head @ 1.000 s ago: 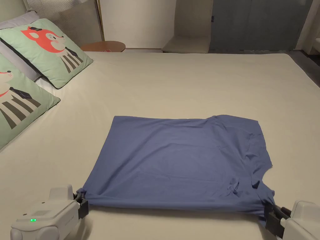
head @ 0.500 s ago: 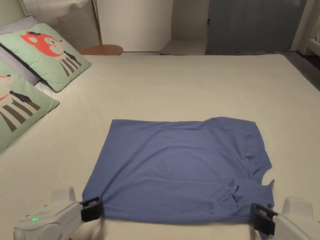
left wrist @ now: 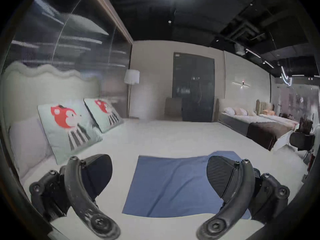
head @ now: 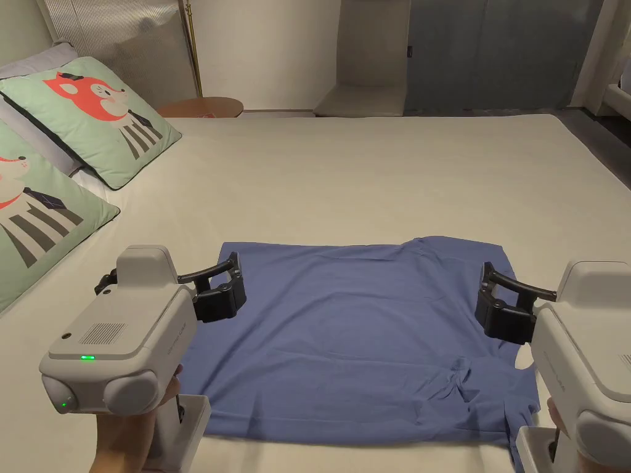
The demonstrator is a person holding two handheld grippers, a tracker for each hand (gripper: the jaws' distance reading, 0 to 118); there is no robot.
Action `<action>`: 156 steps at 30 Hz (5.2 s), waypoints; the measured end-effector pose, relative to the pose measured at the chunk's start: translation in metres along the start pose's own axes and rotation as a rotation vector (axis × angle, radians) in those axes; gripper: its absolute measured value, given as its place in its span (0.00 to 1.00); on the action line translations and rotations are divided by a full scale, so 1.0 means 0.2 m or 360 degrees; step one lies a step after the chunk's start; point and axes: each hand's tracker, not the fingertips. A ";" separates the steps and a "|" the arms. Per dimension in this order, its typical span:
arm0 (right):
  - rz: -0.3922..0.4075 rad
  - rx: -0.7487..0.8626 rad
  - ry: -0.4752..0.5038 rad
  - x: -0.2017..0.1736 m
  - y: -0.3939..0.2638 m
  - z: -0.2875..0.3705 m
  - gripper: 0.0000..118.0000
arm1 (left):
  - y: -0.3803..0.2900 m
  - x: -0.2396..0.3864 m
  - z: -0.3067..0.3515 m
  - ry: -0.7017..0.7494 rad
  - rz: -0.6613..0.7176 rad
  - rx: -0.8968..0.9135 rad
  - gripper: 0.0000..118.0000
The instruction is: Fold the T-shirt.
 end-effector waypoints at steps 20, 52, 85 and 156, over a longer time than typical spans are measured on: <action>0.0035 0.0013 0.0006 -0.05 0.00 0.01 0.01 | -0.20 -0.10 -0.11 0.0028 0.0036 -0.0566 0.00; -0.0065 -0.0540 -0.0060 0.17 -0.43 -0.01 0.74 | -0.62 -0.39 -0.06 0.0014 0.0021 -0.0996 0.03; -0.0093 -0.0629 0.0052 0.16 -0.42 -0.65 0.07 | -0.37 -0.38 -0.63 0.0073 0.0173 -0.0746 0.03; 0.0003 -0.0141 -0.0019 0.02 -0.12 -0.17 0.01 | -0.62 -0.38 -0.70 0.0153 0.0164 -0.1188 0.78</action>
